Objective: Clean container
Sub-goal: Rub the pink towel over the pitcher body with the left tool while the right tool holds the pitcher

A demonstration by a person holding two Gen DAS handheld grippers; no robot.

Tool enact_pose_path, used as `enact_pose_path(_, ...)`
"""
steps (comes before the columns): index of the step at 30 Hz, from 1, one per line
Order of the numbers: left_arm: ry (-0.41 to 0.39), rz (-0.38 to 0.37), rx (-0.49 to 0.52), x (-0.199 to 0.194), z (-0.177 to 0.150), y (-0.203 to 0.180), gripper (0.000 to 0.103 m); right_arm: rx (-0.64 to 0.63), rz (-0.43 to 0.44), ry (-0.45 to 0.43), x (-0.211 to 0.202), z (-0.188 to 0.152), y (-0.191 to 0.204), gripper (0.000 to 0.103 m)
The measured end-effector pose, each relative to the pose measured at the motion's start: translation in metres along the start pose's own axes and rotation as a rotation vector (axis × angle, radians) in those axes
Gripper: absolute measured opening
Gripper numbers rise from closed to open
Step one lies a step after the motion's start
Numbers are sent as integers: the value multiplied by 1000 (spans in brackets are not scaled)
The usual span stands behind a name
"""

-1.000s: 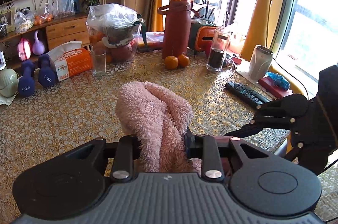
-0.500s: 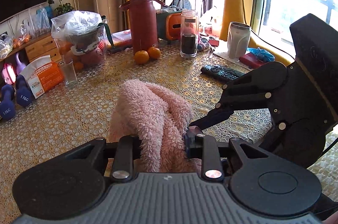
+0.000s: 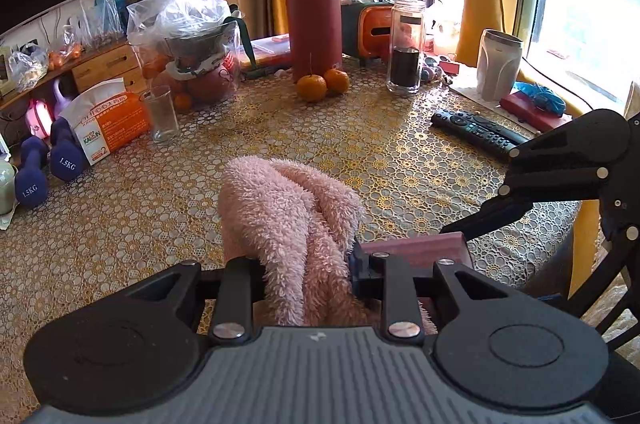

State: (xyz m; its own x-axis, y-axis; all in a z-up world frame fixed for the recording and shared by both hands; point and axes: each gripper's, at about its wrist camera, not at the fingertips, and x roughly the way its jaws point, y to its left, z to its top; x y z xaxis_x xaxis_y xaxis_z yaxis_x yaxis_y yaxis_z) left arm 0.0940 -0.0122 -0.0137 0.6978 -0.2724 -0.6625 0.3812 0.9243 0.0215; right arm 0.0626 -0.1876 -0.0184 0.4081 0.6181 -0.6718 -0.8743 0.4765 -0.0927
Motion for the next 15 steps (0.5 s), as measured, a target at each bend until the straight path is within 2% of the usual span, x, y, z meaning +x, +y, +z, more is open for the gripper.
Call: enact_pose_path(15, 52, 90, -45, 23, -10, 39, 26, 64, 10, 0, 1, 1, -10, 54)
